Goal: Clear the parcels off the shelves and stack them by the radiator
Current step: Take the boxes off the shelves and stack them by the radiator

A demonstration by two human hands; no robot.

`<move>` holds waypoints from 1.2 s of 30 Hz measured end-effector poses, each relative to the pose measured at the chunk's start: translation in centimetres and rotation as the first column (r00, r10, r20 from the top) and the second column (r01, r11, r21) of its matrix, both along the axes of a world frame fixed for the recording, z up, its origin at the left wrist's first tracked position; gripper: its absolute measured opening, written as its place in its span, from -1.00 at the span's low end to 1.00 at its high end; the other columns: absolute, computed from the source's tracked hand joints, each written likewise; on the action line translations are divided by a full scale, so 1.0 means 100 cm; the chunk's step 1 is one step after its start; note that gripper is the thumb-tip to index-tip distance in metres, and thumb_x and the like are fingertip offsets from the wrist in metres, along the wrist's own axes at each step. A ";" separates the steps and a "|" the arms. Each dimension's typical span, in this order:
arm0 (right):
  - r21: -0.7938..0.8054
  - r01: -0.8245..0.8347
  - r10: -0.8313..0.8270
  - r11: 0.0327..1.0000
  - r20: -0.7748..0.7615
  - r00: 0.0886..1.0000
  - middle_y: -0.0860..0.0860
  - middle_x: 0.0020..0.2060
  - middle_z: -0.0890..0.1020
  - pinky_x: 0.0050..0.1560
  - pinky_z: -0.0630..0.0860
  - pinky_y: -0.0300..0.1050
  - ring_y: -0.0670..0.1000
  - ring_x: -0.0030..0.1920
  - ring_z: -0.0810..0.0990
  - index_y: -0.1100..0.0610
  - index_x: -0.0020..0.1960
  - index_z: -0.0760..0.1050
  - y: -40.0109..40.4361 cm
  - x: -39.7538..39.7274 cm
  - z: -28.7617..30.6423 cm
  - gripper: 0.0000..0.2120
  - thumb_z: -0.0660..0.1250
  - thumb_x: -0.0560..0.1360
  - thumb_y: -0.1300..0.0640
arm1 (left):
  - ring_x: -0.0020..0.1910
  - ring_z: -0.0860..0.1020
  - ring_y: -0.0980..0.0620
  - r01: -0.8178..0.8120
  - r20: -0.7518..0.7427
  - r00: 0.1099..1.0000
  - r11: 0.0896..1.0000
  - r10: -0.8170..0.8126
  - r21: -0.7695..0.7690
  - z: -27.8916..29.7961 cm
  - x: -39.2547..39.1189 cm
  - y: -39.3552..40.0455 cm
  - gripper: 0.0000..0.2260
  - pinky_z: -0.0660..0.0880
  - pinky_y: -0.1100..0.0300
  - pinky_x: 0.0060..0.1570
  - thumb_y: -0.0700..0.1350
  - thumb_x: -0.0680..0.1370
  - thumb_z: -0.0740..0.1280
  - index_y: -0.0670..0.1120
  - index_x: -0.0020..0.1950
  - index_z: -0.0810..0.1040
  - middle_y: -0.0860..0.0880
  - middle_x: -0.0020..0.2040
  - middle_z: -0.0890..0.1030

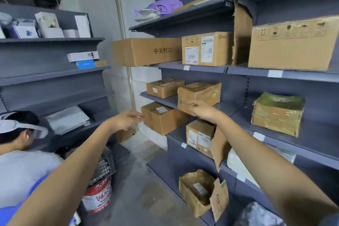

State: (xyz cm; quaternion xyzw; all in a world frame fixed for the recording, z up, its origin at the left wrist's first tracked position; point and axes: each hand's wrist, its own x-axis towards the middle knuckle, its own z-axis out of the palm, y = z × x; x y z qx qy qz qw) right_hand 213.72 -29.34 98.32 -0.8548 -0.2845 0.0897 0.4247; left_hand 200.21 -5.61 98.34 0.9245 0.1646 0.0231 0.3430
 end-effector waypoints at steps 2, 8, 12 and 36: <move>-0.028 -0.026 0.027 0.999 0.033 0.999 0.06 0.38 0.39 0.16 0.34 -0.19 0.04 0.29 0.40 0.12 0.43 0.32 0.037 0.021 0.000 -0.59 0.15 0.59 0.09 | 0.39 0.34 -0.07 0.000 -0.010 1.000 0.993 0.001 0.115 -0.007 0.020 0.033 -0.66 0.30 0.05 0.33 -0.07 0.62 0.18 -0.09 0.37 0.42 -0.06 0.40 0.39; -0.048 -0.087 0.092 0.995 0.102 0.991 0.03 0.36 0.40 -0.01 0.36 -0.29 -0.03 0.14 0.41 0.08 0.44 0.29 0.161 0.074 0.007 -0.59 0.15 0.60 0.07 | 0.39 0.33 -0.06 0.038 -0.033 0.999 0.956 -0.030 0.292 -0.014 0.093 0.132 -0.68 0.21 0.12 0.40 -0.09 0.62 0.15 -0.10 0.36 0.43 -0.08 0.41 0.39; -0.010 -0.085 0.085 0.996 0.127 0.988 0.02 0.42 0.34 0.25 0.31 -0.17 0.03 0.36 0.35 0.07 0.46 0.25 0.248 0.106 0.016 -0.56 0.16 0.60 0.07 | 0.38 0.35 -0.06 0.038 0.040 0.998 0.965 -0.051 0.261 -0.011 0.139 0.212 -0.68 0.24 0.16 0.36 -0.10 0.62 0.15 -0.10 0.36 0.44 -0.07 0.40 0.41; 0.234 0.091 -0.235 0.968 0.715 0.659 0.09 0.48 0.15 0.43 0.16 0.03 0.16 0.46 0.15 0.08 0.53 -0.04 0.485 0.356 0.112 -0.31 0.23 0.54 -0.04 | 0.50 0.14 -0.13 -0.162 0.421 0.892 0.986 0.165 -0.044 0.086 0.490 0.513 -0.47 0.09 0.02 0.48 0.12 0.62 0.05 -0.05 0.54 0.05 -0.09 0.55 0.09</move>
